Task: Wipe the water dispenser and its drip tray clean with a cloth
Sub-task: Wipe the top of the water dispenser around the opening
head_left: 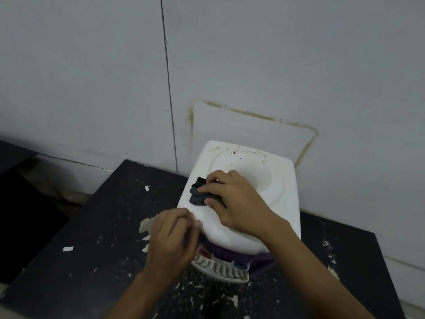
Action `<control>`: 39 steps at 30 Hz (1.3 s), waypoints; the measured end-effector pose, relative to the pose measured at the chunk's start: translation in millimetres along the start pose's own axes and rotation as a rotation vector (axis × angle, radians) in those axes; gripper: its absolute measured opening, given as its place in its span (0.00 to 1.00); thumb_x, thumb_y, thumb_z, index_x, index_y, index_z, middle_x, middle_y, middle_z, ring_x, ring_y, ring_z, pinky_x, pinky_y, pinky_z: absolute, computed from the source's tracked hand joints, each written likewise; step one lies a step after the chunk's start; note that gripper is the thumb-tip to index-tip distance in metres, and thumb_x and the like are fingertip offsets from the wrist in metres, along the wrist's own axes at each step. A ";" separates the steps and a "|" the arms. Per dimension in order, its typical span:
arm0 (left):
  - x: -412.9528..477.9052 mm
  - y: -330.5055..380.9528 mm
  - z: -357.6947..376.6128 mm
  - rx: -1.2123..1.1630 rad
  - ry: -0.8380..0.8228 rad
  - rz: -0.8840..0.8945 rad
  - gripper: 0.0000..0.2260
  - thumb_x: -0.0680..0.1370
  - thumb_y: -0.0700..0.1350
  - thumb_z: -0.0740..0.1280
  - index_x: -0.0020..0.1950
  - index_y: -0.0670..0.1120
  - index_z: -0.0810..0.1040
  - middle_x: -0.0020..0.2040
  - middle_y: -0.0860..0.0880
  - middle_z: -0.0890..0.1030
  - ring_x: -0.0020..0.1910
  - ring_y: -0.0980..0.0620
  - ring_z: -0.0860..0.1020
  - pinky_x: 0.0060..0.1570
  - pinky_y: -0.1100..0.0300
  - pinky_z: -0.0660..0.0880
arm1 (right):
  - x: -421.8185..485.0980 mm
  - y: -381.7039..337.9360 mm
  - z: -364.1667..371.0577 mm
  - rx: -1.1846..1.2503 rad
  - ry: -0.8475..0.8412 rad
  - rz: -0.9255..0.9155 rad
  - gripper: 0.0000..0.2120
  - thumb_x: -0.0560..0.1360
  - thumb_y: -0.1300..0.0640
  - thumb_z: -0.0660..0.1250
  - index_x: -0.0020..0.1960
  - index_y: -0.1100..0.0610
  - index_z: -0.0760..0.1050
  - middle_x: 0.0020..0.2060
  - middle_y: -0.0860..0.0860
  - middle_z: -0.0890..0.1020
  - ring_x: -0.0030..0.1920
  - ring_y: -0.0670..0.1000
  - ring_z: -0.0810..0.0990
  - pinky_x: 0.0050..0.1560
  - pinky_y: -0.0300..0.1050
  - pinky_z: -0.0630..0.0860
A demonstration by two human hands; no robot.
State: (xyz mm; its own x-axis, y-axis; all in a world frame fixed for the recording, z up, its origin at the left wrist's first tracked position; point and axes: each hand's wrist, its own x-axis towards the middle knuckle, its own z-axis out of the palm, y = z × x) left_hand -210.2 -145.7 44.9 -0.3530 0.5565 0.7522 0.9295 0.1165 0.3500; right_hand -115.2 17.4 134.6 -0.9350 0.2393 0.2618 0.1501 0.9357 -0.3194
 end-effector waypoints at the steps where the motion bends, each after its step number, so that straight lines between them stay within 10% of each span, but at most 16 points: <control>1: -1.2 -2.2 -2.7 -0.026 0.017 -0.069 0.08 0.78 0.41 0.69 0.41 0.38 0.80 0.45 0.44 0.80 0.45 0.49 0.77 0.49 0.61 0.71 | -5.4 -2.7 1.8 -0.006 0.011 0.006 0.15 0.78 0.52 0.66 0.63 0.49 0.79 0.57 0.45 0.77 0.49 0.53 0.72 0.51 0.54 0.74; 8: 22.1 -8.2 -14.9 -0.283 0.001 -0.382 0.06 0.78 0.36 0.70 0.47 0.45 0.76 0.42 0.51 0.77 0.39 0.54 0.77 0.38 0.62 0.74 | -45.3 -12.2 5.6 0.052 -0.022 -0.069 0.13 0.77 0.53 0.66 0.60 0.43 0.79 0.59 0.38 0.76 0.54 0.49 0.72 0.51 0.47 0.66; 14: 47.3 -4.8 -16.5 -0.301 -0.103 -0.319 0.12 0.78 0.49 0.69 0.38 0.44 0.78 0.33 0.57 0.77 0.34 0.55 0.76 0.32 0.65 0.71 | -86.9 -6.6 4.7 0.058 -0.051 -0.093 0.13 0.76 0.57 0.67 0.55 0.41 0.79 0.60 0.34 0.74 0.56 0.46 0.70 0.52 0.44 0.66; 22: 64.9 -6.3 -10.0 -0.245 -0.381 -0.437 0.17 0.82 0.54 0.63 0.37 0.48 0.67 0.28 0.52 0.71 0.27 0.56 0.67 0.30 0.60 0.65 | -67.3 -5.7 11.5 0.026 0.264 0.144 0.12 0.77 0.54 0.68 0.60 0.48 0.80 0.58 0.44 0.77 0.54 0.52 0.74 0.52 0.54 0.74; 30: 74.7 -5.7 -12.0 -0.080 -0.599 -0.357 0.08 0.83 0.48 0.61 0.47 0.49 0.65 0.29 0.51 0.73 0.28 0.49 0.73 0.32 0.49 0.73 | -107.2 -4.2 14.8 0.150 0.276 0.133 0.13 0.77 0.56 0.67 0.60 0.46 0.79 0.58 0.40 0.76 0.56 0.48 0.74 0.53 0.51 0.72; 35: 84.2 11.0 -6.1 0.018 -0.519 -0.189 0.19 0.82 0.55 0.61 0.35 0.50 0.62 0.25 0.52 0.69 0.25 0.50 0.71 0.29 0.54 0.70 | -129.8 5.8 24.2 0.086 0.656 0.581 0.14 0.76 0.55 0.66 0.62 0.48 0.77 0.58 0.44 0.75 0.53 0.49 0.71 0.52 0.55 0.74; 39: 88.0 34.8 18.5 0.132 -0.512 0.035 0.23 0.82 0.56 0.60 0.30 0.51 0.59 0.22 0.55 0.63 0.22 0.51 0.66 0.23 0.62 0.59 | -129.9 -6.8 30.7 0.008 0.585 0.512 0.13 0.79 0.51 0.66 0.63 0.47 0.75 0.60 0.44 0.74 0.54 0.49 0.71 0.51 0.49 0.72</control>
State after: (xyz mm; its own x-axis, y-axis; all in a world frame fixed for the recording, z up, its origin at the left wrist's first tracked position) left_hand -206.9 -77.5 113.0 -0.2552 0.8883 0.3818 0.9569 0.1754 0.2314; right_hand -4.7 -28.1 74.8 -0.4280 0.7411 0.5173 0.5126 0.6705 -0.5364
